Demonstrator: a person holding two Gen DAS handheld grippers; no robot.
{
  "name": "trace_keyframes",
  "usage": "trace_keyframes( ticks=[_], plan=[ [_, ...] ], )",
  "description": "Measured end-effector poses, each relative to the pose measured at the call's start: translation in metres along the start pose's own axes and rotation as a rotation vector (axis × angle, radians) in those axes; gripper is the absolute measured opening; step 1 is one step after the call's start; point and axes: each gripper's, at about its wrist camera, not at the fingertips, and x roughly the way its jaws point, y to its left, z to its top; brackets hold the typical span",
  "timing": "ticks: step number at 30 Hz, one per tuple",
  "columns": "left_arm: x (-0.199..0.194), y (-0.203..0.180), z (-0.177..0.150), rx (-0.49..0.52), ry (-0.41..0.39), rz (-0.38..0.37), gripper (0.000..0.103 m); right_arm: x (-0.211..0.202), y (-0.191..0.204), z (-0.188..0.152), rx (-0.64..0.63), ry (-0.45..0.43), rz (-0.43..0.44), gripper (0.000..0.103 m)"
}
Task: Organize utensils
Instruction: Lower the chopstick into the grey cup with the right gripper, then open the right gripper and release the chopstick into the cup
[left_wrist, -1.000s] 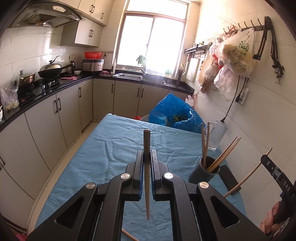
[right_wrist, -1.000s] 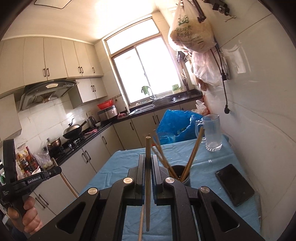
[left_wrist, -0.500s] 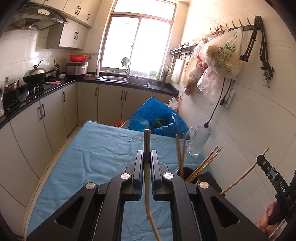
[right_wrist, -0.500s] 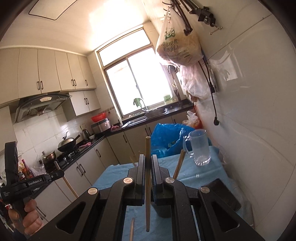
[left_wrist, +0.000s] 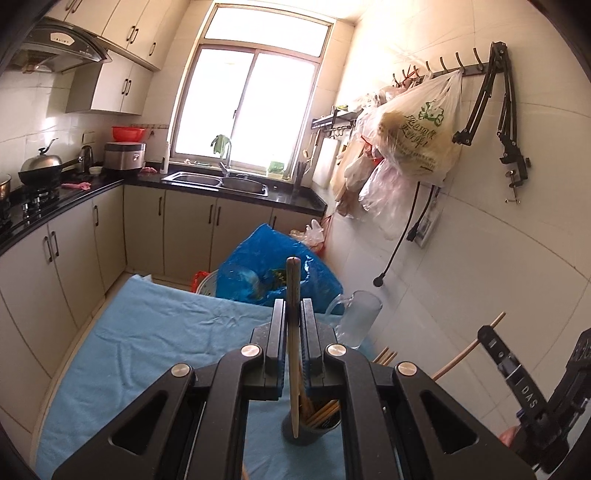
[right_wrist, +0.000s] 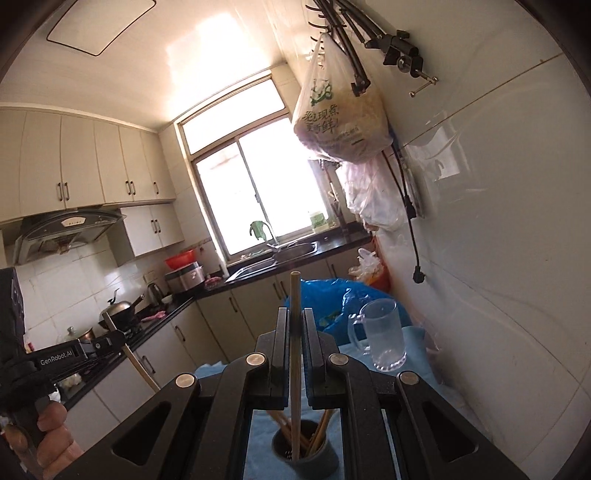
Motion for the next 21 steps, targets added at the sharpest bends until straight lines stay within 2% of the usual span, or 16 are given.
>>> trace_keyframes(
  ticks=[10, 21],
  plan=[
    [0.055, -0.008, -0.002, -0.036, 0.035, 0.002, 0.007, 0.031, -0.018, 0.0, 0.022, 0.03, -0.016, 0.007],
    [0.099, 0.001, -0.026, -0.056, 0.099, 0.035, 0.006, 0.068, -0.03, -0.025, 0.037, 0.112, -0.031, 0.007]
  ],
)
